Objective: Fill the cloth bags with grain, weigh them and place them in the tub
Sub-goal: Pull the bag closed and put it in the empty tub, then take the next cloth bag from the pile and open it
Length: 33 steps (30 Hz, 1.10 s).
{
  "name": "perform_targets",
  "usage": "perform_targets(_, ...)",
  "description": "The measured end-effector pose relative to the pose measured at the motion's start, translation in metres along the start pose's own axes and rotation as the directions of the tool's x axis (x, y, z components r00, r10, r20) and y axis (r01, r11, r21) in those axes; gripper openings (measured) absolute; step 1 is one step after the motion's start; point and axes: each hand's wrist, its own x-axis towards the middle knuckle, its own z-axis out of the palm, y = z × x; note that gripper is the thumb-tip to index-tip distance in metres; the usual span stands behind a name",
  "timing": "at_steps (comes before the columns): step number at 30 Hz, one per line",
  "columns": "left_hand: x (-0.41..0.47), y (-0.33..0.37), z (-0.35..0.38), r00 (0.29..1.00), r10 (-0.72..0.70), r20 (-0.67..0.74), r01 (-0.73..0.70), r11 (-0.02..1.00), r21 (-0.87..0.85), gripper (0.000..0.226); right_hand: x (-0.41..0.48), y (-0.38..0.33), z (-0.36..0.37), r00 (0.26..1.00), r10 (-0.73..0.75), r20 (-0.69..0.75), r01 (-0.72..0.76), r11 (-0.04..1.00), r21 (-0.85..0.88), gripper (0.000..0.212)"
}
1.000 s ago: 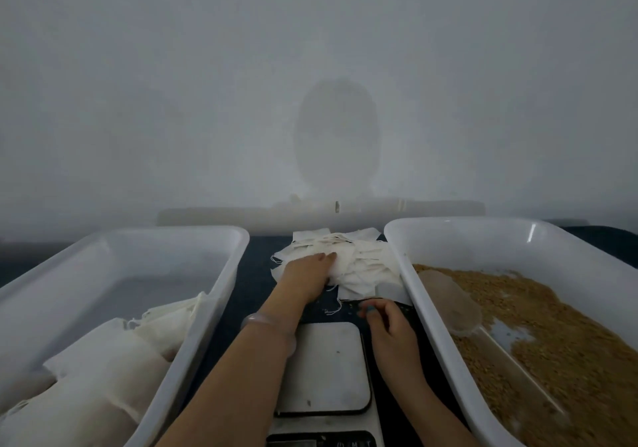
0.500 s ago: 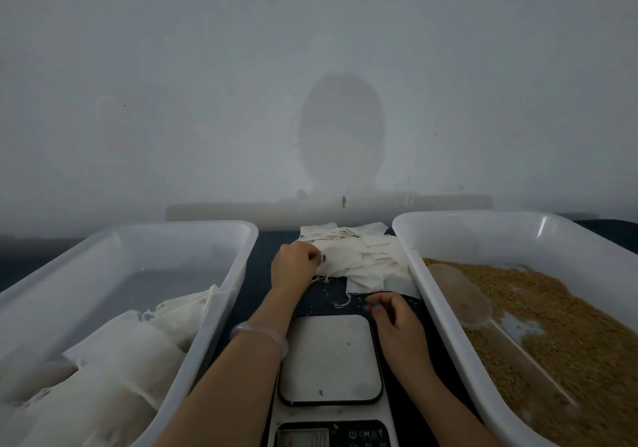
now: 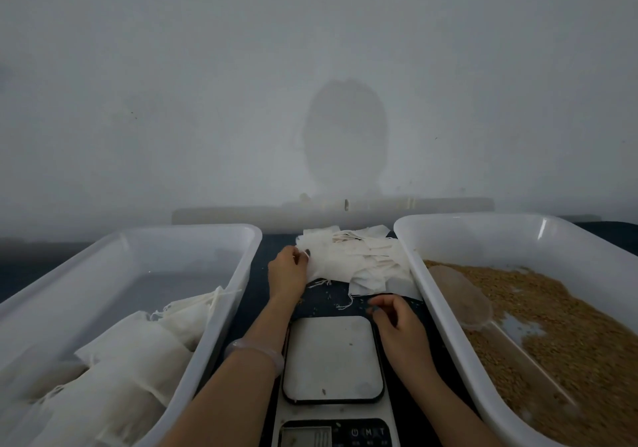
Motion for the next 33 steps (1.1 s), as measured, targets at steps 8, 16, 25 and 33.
perform_targets(8, -0.033, 0.029, -0.02, 0.976, -0.22, 0.001, 0.173, 0.763, -0.623, 0.016, -0.001, -0.005, -0.002, 0.998, -0.048, 0.034, 0.045, 0.996, 0.077, 0.017)
perform_targets(16, -0.113, 0.043, -0.046, 0.946, 0.186, 0.266, 0.097, 0.621, -0.778, 0.05, -0.013, -0.039, -0.002, 0.965, -0.208, 0.162, 0.168, 0.958, 0.233, 0.037)
perform_targets(25, -0.128, 0.041, -0.053, 0.976, 0.11, 0.189, 0.053, 0.718, -0.694, 0.019, -0.017, -0.04, -0.01, 0.972, -0.205, 0.11, 0.193, 0.975, 0.112, 0.028)
perform_targets(33, -0.127, 0.031, -0.065, 0.937, 0.275, -0.214, -0.323, 0.916, -0.236, 0.008, -0.016, -0.038, -0.011, 0.989, -0.146, -0.024, 0.148, 0.981, 0.124, 0.02)
